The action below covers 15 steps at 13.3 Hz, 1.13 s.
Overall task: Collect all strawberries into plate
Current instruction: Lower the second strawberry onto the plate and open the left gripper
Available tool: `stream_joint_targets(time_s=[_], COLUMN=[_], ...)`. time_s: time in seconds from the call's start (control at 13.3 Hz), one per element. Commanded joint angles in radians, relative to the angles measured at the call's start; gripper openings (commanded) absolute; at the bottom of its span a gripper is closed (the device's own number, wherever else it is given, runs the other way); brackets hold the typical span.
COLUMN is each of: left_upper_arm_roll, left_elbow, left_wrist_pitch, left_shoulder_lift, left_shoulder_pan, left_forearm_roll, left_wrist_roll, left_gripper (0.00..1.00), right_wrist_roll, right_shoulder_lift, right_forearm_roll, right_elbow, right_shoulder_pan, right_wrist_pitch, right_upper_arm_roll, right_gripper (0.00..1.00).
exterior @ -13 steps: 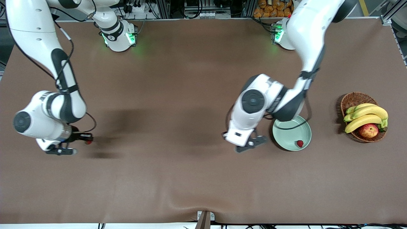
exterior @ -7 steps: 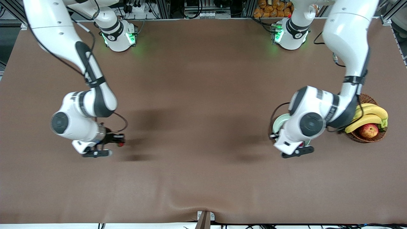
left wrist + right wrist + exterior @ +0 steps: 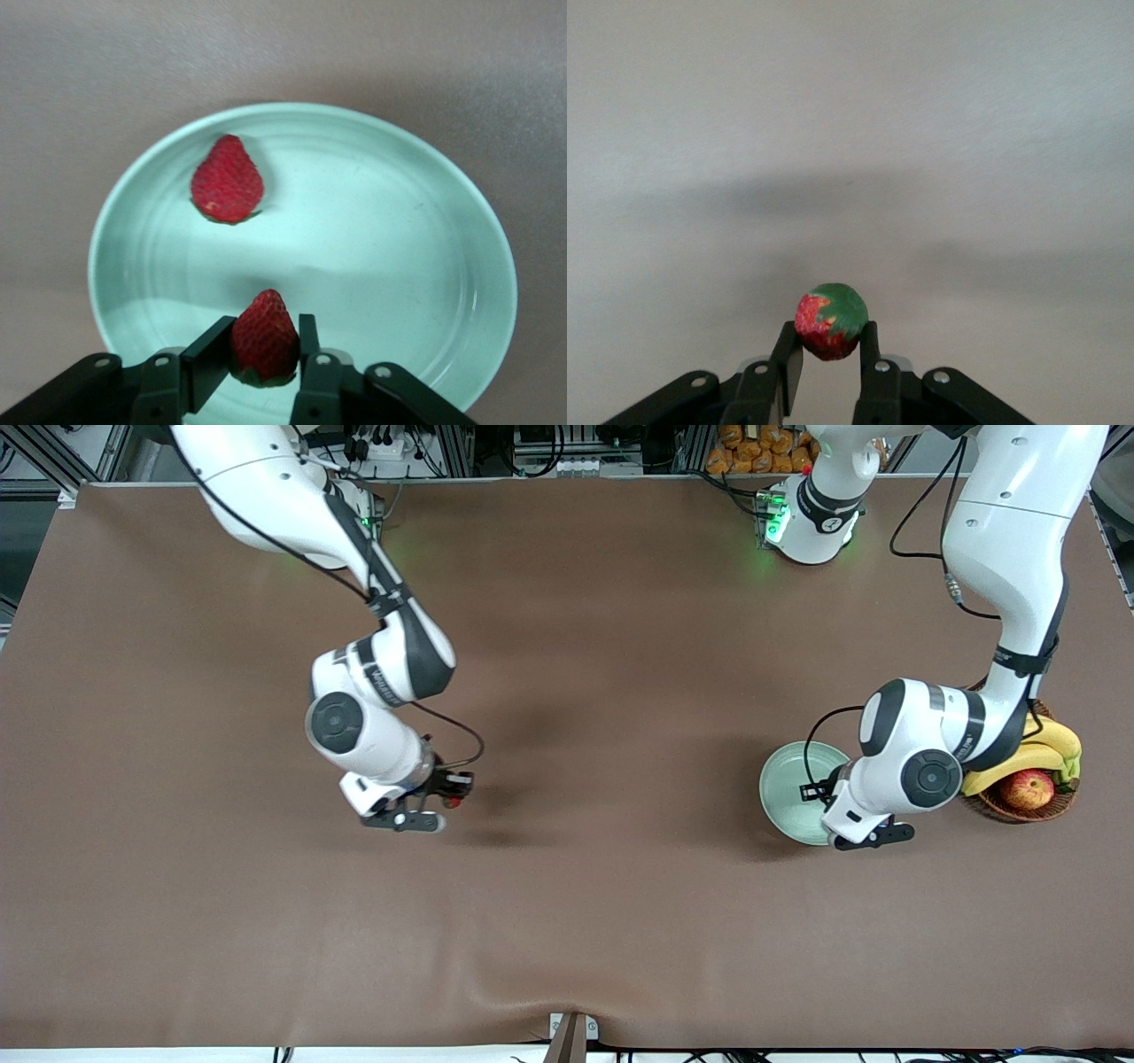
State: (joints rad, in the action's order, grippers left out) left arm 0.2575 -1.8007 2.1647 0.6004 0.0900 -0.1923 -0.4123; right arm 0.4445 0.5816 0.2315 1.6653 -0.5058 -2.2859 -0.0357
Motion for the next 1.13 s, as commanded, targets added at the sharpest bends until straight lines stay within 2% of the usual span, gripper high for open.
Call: stream_joint_targets(time_s=[0.0, 0.15, 0.3, 0.45, 0.6, 0.83, 0.9, 0.98, 1.05], left_upper_arm_roll=[0.005, 0.006, 0.006, 0.008, 0.012, 0.063, 0.072, 0.086, 0.095], left_elbow=[-0.039, -0.036, -0.025, -0.003, 0.065, 0.183, 0.216, 0.245, 0.273], left_wrist_pitch=[0.036, 0.026, -0.009, -0.052, -0.138, -0.325, -0.382, -0.432, -0.465], left_shoulder_lift=[-0.037, -0.072, -0.131, -0.194, -0.234, -0.281, -0.293, -0.300, -0.307], left_shoulder_pan=[0.002, 0.001, 0.001, -0.006, -0.007, -0.003, -0.004, -0.003, -0.003], left_forearm_roll=[-0.004, -0.004, -0.003, -0.003, 0.008, 0.010, 0.011, 0.013, 0.013], left_wrist_roll=[0.003, 0.001, 0.003, 0.000, 0.000, 0.000, 0.000, 0.000, 0.000], left_gripper=[1.00, 1.00, 1.00, 1.00, 1.00, 1.00, 1.00, 1.00, 1.00], right_wrist_roll=[0.158, 0.259, 0.307, 0.406, 0.515, 0.577, 0.577, 0.576, 0.576], right_shoulder_lift=[0.101, 0.142, 0.152, 0.176, 0.211, 0.247, 0.250, 0.250, 0.248], right_forearm_roll=[0.008, 0.005, 0.008, 0.008, 0.003, 0.005, 0.005, -0.003, -0.012], right_elbow=[-0.120, -0.177, -0.179, -0.179, -0.180, -0.180, -0.180, -0.180, -0.180], right_shoulder_pan=[-0.101, -0.132, -0.164, -0.222, -0.281, -0.315, -0.316, -0.316, -0.319], right_wrist_pitch=[0.002, 0.003, -0.003, -0.064, -0.139, -0.207, -0.207, -0.207, -0.208], right_upper_arm_roll=[-0.012, -0.012, -0.012, -0.012, -0.012, -0.012, -0.012, -0.013, -0.018], right_gripper=[0.00, 0.00, 0.00, 0.00, 0.00, 0.00, 0.18, 0.67, 1.00])
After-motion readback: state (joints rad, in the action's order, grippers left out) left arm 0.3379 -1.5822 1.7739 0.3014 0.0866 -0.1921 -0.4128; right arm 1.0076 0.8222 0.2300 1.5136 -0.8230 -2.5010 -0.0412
